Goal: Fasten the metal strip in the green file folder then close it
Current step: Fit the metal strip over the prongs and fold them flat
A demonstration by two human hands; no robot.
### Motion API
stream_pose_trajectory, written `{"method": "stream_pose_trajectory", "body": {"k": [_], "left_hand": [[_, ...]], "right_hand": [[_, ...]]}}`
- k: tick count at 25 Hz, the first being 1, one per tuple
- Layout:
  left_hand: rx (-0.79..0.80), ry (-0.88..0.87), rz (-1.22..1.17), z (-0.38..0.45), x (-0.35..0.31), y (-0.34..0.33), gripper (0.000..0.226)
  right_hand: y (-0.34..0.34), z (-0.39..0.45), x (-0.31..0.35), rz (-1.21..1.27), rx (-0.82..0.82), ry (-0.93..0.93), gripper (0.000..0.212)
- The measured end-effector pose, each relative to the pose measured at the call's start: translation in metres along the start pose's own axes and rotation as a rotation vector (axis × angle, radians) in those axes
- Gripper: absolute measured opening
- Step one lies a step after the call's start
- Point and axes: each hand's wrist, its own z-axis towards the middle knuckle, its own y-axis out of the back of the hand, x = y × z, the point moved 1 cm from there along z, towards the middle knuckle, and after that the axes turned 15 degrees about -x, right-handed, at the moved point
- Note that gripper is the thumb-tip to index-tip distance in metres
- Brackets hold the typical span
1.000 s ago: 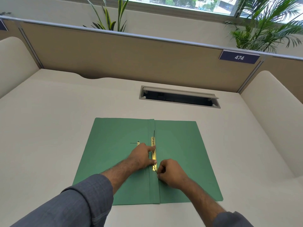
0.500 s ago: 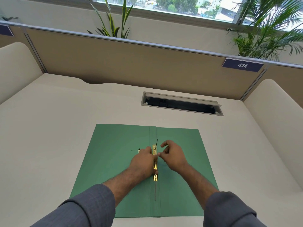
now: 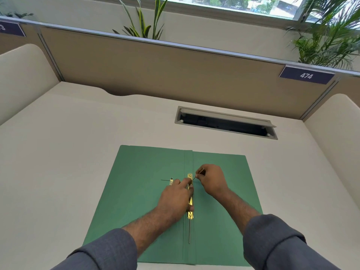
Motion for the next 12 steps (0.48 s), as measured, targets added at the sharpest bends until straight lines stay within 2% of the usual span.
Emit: {"method": "stream_pose_trajectory", "body": {"k": [7, 12], "left_hand": [[0.05, -0.091, 0.108, 0.0, -0.007, 0.008, 0.061], [0.074, -0.026, 0.063, -0.002, -0.015, 0.013, 0.079]], "right_hand": [[-0.014, -0.003, -0.011, -0.014, 0.014, -0.026, 0.005], [-0.017, 0.004, -0.002, 0.001, 0.037, 0.025, 0.009]]}}
